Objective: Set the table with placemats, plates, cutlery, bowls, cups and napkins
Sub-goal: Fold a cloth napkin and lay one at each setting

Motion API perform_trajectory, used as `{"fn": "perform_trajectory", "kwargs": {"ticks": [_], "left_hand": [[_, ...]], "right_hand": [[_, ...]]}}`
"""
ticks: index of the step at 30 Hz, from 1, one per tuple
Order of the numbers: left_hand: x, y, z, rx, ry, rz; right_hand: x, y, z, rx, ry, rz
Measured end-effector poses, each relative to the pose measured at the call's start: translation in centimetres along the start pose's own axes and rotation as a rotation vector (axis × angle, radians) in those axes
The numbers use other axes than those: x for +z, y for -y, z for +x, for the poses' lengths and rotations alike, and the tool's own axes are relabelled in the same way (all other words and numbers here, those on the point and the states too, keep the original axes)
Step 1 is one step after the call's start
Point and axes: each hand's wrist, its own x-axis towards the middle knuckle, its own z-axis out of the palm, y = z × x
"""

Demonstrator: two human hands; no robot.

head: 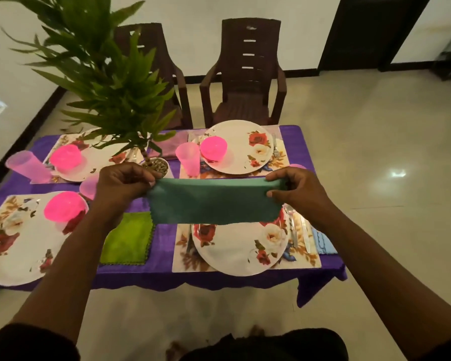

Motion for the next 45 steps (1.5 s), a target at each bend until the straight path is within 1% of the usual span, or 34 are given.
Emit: {"fn": "perform_trajectory", "kwargs": {"ticks": [6,10,12,16,18,21,25,27,30,33,37,38,41,43,45], "left_hand": [[4.8,0.3,0.7,0.074,-0.026,-0.012],[6.7,1.5,1.2,-0.010,-0.041,-0.065],[7.3,2.3,1.1,-0.071,-0.009,-0.073],[8.8,3.5,0.6,-0.135,0.072,-0.041],[9.8,3.8,0.6,-0.152,0.105,0.008],[11.2,4.2,0.8,-0.148,0.113,0.096],[11.8,4.3,1.8,-0.076,0.093,0.236],[11.3,4.1,2.0,-0.053,0.106,0.260],[9.9,3.8,1.8,-0.072,0.140,0.246],[8.1,3.4,0.8,-0.135,0.169,0.153],[5.8,3.3,-1.7,-0.219,0.188,0.059],[5.7,3.3,-2.4,-0.225,0.204,0.079],[6.1,3.5,-4.6,-0.176,0.246,0.274],[6.6,3.2,-5.5,-0.136,0.263,0.303],[6.6,2.3,-5.7,-0.107,0.271,0.280]], "right_hand": [[-4.0,-1.3,0.0,-0.080,-0.096,-0.107],[-5.7,-1.6,-0.5,-0.138,-0.083,-0.226],[-6.3,-1.6,-0.4,-0.149,-0.087,-0.269],[-7.1,-0.4,-0.2,-0.097,-0.047,-0.038],[-7.2,0.4,0.0,-0.094,-0.029,0.022],[-7.1,1.2,0.5,-0.108,-0.032,0.051],[-7.3,2.1,1.8,-0.111,-0.061,0.061],[-7.2,2.2,2.4,-0.100,-0.066,0.062],[-6.6,2.3,3.1,-0.080,-0.050,0.075],[-5.7,2.7,3.5,-0.076,0.007,0.113],[-3.3,3.9,4.0,-0.107,0.132,0.139],[-2.5,4.3,4.1,-0.132,0.161,0.109],[0.7,5.8,4.3,-0.214,0.312,-0.037],[3.2,7.4,4.1,-0.275,0.449,-0.154],[5.7,9.3,4.1,-0.321,0.564,-0.213]]}}
